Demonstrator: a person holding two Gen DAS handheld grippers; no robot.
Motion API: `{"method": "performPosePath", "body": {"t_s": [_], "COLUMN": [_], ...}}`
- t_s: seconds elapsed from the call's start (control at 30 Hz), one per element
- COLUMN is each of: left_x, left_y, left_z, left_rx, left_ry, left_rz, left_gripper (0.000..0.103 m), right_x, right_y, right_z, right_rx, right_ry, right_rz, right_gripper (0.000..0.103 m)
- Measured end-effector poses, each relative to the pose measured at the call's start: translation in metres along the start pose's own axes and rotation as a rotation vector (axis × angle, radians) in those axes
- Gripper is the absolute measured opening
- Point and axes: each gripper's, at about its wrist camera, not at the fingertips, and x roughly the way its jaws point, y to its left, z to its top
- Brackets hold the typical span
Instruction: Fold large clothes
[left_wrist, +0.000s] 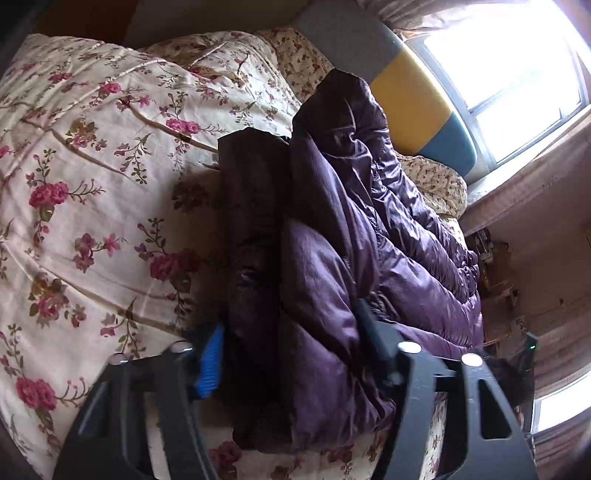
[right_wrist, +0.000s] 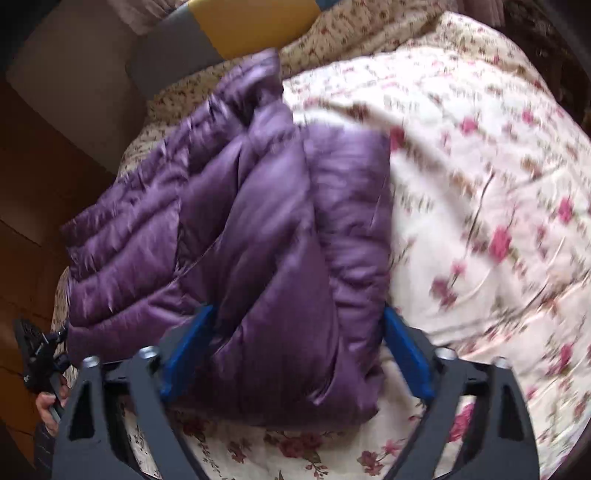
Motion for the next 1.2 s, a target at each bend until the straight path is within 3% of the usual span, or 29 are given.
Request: {"method": "performPosePath", "body": {"t_s": [0.07, 0.17, 0.3, 0.43, 0.7, 0.8, 0.83, 0.87, 0.9, 0.93, 0.97, 1.1, 1.2], "left_x": [-0.003, -0.012, -0.03, -0.056, -0.126, -0.145, -0.148, -0.156, -0.159, -0.166, -0.171, -0.174, -0.155], "left_y": [-0.005, -0.013, -0.016, -0.01, 0.002, 0.004, 0.005, 0.004, 0.005, 0.004, 0.003, -0.003, -0.005], "left_z": [-0.004, -0.011, -0.029, -0.061, -0.162, -0.192, -0.195, -0.199, -0.196, -0.194, -0.192, -0.163, -0.134], "left_rx": [0.037, 0.075, 0.11, 0.131, 0.151, 0.152, 0.154, 0.152, 0.149, 0.146, 0.143, 0.119, 0.071], "left_ry": [0.005, 0.004, 0.007, 0.031, 0.071, 0.08, 0.079, 0.064, 0.058, 0.043, 0.016, -0.061, -0.082], "left_rz": [-0.004, -0.006, -0.009, -0.013, -0.03, -0.022, -0.007, 0.024, 0.026, 0.02, 0.029, 0.026, 0.022], "left_gripper": [0.032, 0.02, 0.018, 0.018, 0.018, 0.018, 0.024, 0.035, 0.043, 0.063, 0.07, 0.071, 0.071], "right_x": [-0.004, -0.019, -0.043, -0.075, -0.126, -0.138, -0.143, -0.146, -0.153, -0.161, -0.169, -0.176, -0.15], "right_y": [0.008, 0.025, 0.037, 0.038, 0.027, 0.025, 0.026, 0.025, 0.024, 0.025, 0.028, 0.038, 0.047], "right_z": [-0.004, -0.01, -0.032, -0.08, -0.185, -0.205, -0.21, -0.211, -0.211, -0.211, -0.206, -0.175, -0.143], "right_rx": [-0.02, -0.101, -0.183, -0.248, -0.291, -0.293, -0.306, -0.311, -0.312, -0.314, -0.324, -0.285, -0.258], "right_ry": [-0.004, -0.006, 0.007, 0.036, 0.094, 0.106, 0.107, 0.1, 0.088, 0.07, 0.034, -0.08, -0.128], "right_rz": [0.013, -0.022, -0.048, -0.044, -0.053, -0.063, -0.087, -0.099, -0.097, -0.098, -0.111, -0.097, -0.143], "right_gripper": [0.037, 0.019, 0.017, 0.017, 0.017, 0.023, 0.035, 0.05, 0.059, 0.068, 0.07, 0.075, 0.075]}}
